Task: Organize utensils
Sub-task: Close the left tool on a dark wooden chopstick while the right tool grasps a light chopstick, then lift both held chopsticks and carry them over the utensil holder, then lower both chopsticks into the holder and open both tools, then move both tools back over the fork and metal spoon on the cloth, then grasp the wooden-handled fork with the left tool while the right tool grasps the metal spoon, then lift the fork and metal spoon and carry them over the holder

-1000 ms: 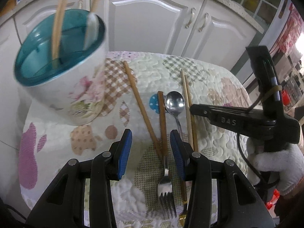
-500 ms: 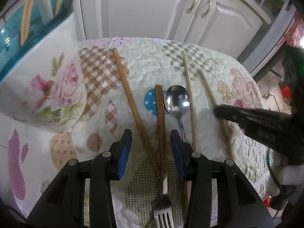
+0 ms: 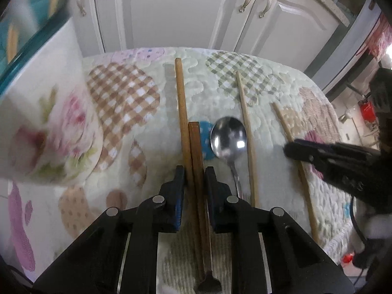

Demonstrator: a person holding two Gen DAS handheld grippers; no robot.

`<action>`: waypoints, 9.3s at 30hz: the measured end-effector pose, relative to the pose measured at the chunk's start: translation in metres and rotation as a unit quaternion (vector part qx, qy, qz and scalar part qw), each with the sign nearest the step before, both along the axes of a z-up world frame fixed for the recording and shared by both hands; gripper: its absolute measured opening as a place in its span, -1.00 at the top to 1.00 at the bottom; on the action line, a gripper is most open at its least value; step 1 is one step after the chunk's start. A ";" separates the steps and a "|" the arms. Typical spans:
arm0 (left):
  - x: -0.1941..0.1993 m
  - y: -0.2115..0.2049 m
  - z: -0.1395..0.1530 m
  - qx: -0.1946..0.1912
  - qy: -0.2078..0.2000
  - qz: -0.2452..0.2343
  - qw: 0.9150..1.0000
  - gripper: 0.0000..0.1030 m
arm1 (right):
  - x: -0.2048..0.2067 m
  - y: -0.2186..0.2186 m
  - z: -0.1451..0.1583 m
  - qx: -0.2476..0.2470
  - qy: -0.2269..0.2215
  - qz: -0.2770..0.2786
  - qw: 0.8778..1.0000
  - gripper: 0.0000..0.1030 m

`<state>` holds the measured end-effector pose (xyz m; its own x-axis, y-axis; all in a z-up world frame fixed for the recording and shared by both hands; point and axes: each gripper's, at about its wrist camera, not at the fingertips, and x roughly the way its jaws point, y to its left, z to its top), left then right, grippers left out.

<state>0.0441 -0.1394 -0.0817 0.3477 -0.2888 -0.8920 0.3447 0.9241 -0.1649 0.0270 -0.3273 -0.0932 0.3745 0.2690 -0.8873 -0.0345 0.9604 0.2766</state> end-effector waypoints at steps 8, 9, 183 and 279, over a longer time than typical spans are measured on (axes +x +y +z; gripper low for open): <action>-0.040 0.032 0.003 -0.018 0.026 -0.007 0.999 0.72 | -0.028 0.014 0.002 0.022 0.021 0.057 0.998 0.88; -0.043 0.033 0.004 -0.018 0.027 -0.008 0.999 0.72 | -0.030 0.016 0.002 0.022 0.024 0.062 0.998 0.88; -0.079 0.068 0.171 -0.029 -0.209 0.075 0.975 0.19 | -0.066 0.081 0.174 0.006 -0.198 0.057 0.979 0.22; -0.093 0.121 0.156 -0.111 -0.140 0.021 0.984 0.82 | -0.048 0.068 0.156 0.031 -0.201 0.148 0.968 0.94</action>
<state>-0.0488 -0.0187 0.0747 0.5864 -0.4460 -0.6762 0.3682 0.8903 -0.2679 -0.0209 -0.2592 0.0625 0.5855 0.4651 -0.6640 -0.4220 0.8742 0.2402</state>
